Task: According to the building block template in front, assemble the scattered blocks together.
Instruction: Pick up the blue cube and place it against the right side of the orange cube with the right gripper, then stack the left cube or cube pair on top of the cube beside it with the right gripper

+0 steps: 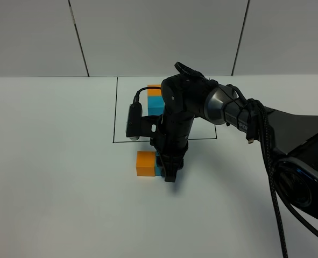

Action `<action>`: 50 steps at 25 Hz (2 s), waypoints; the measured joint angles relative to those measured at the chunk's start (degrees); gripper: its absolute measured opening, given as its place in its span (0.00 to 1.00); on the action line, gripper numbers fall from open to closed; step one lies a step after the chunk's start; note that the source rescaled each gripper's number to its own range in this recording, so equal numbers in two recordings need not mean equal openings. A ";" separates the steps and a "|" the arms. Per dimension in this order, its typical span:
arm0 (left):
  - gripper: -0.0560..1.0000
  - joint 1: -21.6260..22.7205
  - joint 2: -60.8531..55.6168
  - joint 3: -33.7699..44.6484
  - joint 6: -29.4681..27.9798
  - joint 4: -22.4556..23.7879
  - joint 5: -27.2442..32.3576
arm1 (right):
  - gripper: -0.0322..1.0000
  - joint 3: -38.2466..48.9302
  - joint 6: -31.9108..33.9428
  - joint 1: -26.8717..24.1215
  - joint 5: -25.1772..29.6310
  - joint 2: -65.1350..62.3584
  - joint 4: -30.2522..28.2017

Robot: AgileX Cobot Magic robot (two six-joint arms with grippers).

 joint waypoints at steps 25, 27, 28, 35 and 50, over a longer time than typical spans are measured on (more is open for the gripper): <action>0.72 0.00 0.00 0.00 0.00 0.00 0.00 | 0.05 -0.09 -2.87 0.05 0.58 -0.05 0.04; 0.72 0.00 0.00 0.00 0.00 0.00 0.00 | 0.21 -0.09 -2.35 0.18 0.85 -0.21 0.31; 0.72 0.00 0.00 0.00 0.00 0.00 0.00 | 0.33 0.12 -1.83 0.19 1.24 -0.54 0.31; 0.72 0.00 0.00 0.00 0.00 0.00 0.00 | 0.97 0.31 12.01 -1.83 4.46 -10.41 -1.05; 0.72 0.00 0.00 0.00 -0.07 0.00 0.00 | 1.00 22.60 34.28 -19.59 -12.26 -35.03 -0.25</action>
